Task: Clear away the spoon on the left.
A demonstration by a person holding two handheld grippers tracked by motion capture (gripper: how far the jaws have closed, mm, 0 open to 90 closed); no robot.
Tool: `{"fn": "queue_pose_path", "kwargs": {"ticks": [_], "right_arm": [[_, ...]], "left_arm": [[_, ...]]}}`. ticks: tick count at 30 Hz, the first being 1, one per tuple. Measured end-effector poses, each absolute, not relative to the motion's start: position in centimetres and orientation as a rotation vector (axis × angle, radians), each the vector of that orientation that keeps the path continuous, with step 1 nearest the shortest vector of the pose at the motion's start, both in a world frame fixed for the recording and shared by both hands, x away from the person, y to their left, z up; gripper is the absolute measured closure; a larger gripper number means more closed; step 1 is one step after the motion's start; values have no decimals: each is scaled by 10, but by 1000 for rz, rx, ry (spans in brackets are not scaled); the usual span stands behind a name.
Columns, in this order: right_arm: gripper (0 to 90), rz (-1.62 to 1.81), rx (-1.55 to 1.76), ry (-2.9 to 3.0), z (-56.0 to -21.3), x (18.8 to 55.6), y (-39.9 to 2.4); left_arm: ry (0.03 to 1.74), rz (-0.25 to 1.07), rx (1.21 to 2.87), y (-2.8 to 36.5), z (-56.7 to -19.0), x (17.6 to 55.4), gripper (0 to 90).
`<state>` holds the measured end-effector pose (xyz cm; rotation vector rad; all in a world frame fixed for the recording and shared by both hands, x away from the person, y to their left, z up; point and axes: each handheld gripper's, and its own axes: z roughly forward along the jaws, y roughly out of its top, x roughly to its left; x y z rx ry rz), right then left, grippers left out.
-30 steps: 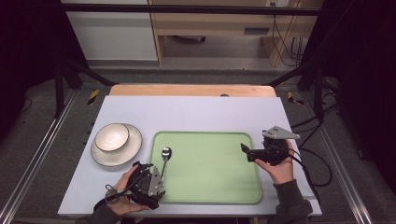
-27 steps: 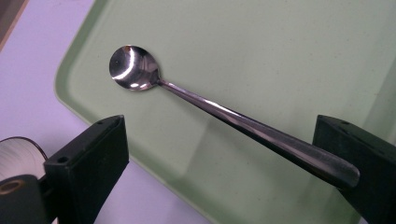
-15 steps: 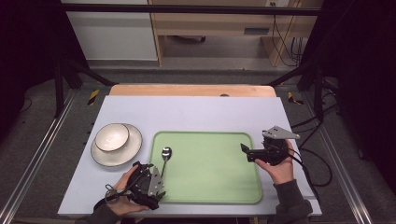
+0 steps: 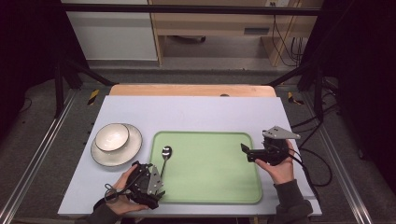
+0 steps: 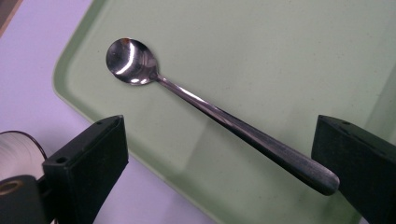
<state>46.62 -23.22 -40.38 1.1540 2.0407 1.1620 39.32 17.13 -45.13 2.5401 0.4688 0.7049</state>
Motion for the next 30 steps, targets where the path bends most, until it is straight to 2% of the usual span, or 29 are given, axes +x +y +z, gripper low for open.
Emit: {"fn": "queue_pose_path", "kwargs": {"ticks": [15,24,30], "right_arm": [[35,1167,1153,2038,-403,466,-233],[36,1165,1156,2034,-402,465,-233],[36,1167,1159,2024,-402,465,-234]], "left_arm": [[482,694,2508,173,-446,392,41],[574,678,2374,187,-431,395,65],[671,704,2224,203,-422,399,76]]}}
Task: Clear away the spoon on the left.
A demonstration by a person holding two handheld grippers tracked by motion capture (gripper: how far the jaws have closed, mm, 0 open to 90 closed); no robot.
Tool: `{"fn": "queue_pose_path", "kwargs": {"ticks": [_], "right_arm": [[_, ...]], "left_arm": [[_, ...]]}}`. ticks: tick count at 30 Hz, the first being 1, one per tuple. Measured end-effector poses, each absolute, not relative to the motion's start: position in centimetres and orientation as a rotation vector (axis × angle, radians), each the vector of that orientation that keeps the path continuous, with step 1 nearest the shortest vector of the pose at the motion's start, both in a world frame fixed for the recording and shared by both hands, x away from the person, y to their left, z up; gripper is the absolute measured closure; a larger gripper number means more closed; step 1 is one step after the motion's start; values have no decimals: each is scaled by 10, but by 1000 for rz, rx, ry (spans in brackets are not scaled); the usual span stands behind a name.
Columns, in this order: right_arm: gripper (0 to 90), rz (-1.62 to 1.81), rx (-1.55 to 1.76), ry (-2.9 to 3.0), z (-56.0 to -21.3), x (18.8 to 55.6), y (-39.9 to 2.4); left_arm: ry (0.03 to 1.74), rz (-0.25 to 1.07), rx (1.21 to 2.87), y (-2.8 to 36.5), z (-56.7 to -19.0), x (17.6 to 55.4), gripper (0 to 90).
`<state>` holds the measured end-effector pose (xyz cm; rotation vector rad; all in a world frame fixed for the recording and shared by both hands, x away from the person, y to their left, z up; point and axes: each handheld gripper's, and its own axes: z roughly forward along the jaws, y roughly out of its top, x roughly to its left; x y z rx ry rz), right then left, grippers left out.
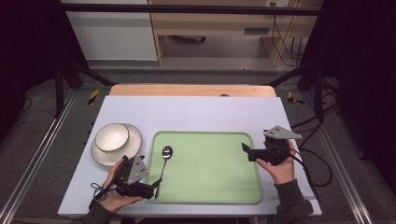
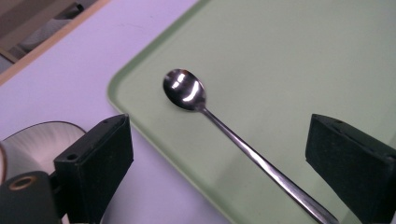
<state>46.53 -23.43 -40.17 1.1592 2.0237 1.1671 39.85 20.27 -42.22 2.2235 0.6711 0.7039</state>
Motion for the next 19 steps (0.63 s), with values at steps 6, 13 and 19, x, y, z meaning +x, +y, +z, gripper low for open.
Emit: {"fn": "queue_pose_path", "kwargs": {"ticks": [6,13,19], "right_arm": [[35,1165,1163,2017,-402,465,-235],[35,1166,1176,2001,-400,465,-237],[34,1165,1181,1991,-399,465,-238]], "left_arm": [[781,728,2080,218,-417,400,106],[894,721,1922,240,-413,403,133],[971,731,1829,256,-413,406,155]]}}
